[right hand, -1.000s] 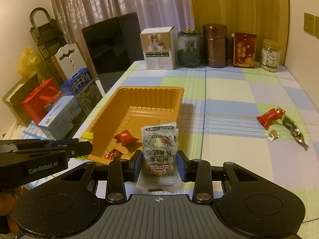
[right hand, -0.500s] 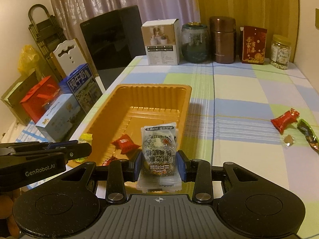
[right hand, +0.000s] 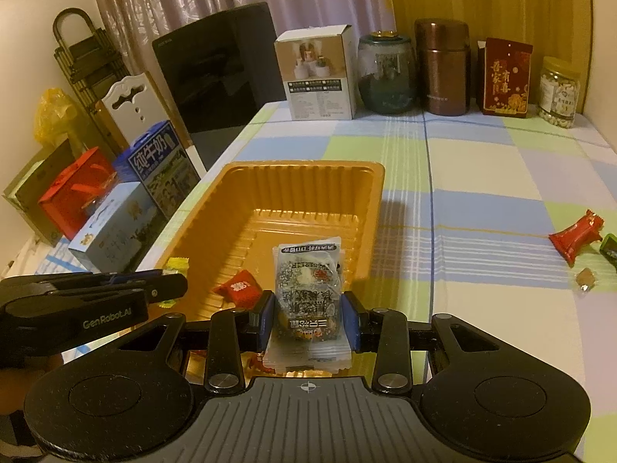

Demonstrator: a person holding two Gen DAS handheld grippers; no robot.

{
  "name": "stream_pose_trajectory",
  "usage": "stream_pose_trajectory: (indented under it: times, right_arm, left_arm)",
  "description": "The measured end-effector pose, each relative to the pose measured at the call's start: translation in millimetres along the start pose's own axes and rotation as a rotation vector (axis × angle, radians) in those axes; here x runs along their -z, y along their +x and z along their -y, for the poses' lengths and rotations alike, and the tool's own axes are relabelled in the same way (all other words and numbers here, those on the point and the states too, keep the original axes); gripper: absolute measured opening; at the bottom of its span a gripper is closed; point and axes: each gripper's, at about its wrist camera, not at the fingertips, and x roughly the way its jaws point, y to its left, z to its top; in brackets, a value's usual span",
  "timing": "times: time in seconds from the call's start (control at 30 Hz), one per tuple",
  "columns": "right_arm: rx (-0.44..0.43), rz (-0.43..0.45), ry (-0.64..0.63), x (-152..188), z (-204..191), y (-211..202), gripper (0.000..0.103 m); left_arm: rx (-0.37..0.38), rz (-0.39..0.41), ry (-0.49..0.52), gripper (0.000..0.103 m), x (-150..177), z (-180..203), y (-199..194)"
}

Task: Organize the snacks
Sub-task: 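Carry the yellow candy and biscuit pack over the orange tray with both tools, then open the left tool to drop the yellow candy while the right tool releases the biscuit pack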

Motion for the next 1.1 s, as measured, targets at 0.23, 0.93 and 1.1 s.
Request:
stream_pose_trajectory:
  times: [0.23, 0.93, 1.1]
  right_arm:
    - [0.002, -0.006, 0.010, 2, 1, 2, 0.037]
    - [-0.029, -0.005, -0.002, -7, -16, 14, 0.038]
    - [-0.041, -0.019, -0.005, -9, -20, 24, 0.038]
  left_arm:
    - [-0.007, 0.002, 0.007, 0.027, -1, -3, 0]
    - [-0.023, 0.012, -0.040, 0.028, 10, -16, -24]
    - [-0.022, 0.010, -0.060, 0.028, 13, -22, -25]
